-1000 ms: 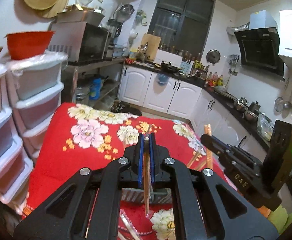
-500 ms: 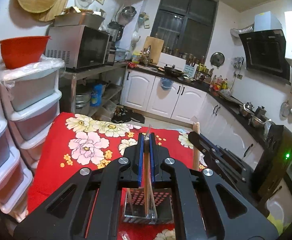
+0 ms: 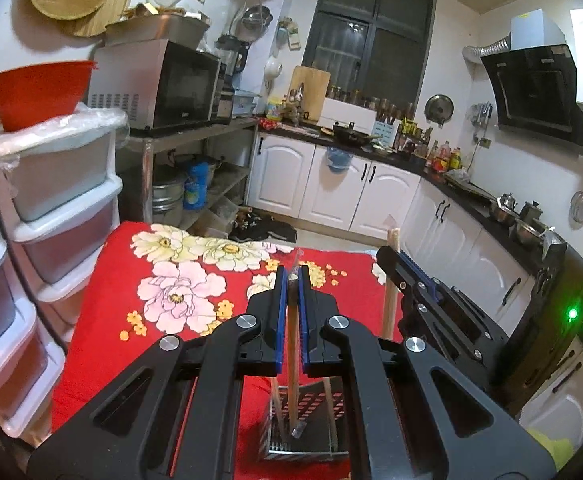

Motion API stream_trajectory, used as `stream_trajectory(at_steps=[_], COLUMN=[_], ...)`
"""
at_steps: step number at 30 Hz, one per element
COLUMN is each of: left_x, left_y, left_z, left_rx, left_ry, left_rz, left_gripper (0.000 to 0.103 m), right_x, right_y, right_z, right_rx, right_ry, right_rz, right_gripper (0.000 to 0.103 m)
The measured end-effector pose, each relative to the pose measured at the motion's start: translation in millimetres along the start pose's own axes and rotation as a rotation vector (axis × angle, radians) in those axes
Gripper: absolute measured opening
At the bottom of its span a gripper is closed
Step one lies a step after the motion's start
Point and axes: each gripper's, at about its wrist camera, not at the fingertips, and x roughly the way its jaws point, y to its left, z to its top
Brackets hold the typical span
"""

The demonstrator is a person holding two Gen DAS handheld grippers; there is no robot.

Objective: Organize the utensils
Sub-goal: 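Lower the chopsticks into the caddy compartments and open both grippers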

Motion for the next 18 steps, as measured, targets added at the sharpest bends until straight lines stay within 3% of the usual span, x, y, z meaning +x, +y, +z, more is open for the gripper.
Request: stream_trajectory(at_steps=[10, 18], left_x=[22.8, 34.8], left_y=[7.3, 10.4], left_z=[-19.2, -32.7], left_rx=[-0.015, -0.017], left_ry=[0.042, 0.071], left_rz=[-0.026, -0.038], left_gripper=[0.001, 0.001], right_x=[7.0, 2.2], right_y=[1.5, 1.0], right_z=[-25.4, -35.5], right_rx=[-0.041, -0.065], right_ry=[0.004, -0.003], right_rz=[-0.084, -0.076], right_gripper=[0.006, 0.006])
